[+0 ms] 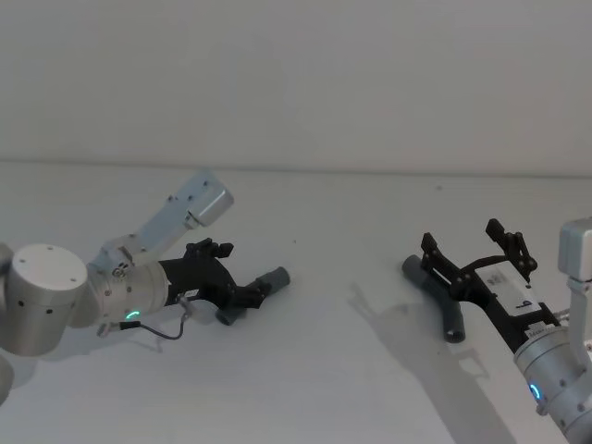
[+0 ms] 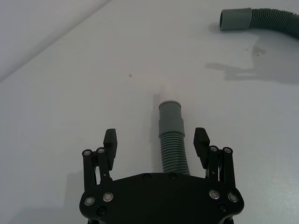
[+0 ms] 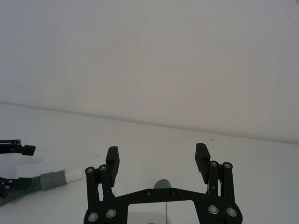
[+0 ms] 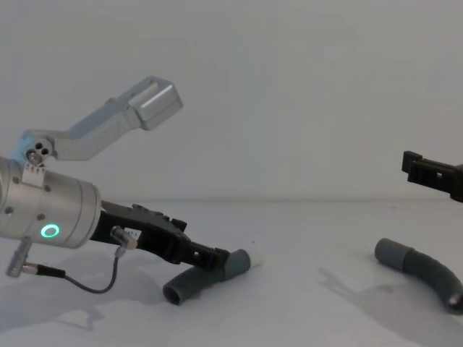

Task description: Use both hands to pick up one end of the pipe from the table, align the ends, and insert them.

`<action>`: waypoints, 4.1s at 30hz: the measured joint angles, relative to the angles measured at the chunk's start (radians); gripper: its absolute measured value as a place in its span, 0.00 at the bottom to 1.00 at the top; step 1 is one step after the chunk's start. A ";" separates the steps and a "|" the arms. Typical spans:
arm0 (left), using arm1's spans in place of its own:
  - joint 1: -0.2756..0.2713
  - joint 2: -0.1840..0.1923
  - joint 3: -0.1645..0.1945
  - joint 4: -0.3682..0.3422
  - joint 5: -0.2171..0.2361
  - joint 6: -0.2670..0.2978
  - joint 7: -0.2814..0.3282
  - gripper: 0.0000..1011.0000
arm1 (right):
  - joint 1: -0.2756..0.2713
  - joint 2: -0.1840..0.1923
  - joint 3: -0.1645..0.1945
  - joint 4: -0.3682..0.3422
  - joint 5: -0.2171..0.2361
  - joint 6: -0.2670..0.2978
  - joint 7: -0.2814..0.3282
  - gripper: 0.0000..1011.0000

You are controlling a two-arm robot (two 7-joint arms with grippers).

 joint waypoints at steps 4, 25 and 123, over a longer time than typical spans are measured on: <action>-0.010 -0.013 0.007 0.023 0.005 0.001 -0.005 0.99 | 0.000 0.000 0.000 0.000 0.000 0.000 0.000 0.99; -0.048 -0.074 0.025 0.116 0.033 0.016 -0.008 0.99 | 0.000 0.000 0.000 0.000 0.000 0.000 0.000 0.99; -0.060 -0.096 0.028 0.145 0.044 0.022 -0.003 0.34 | 0.275 0.105 -0.069 0.211 -0.021 0.507 0.234 0.99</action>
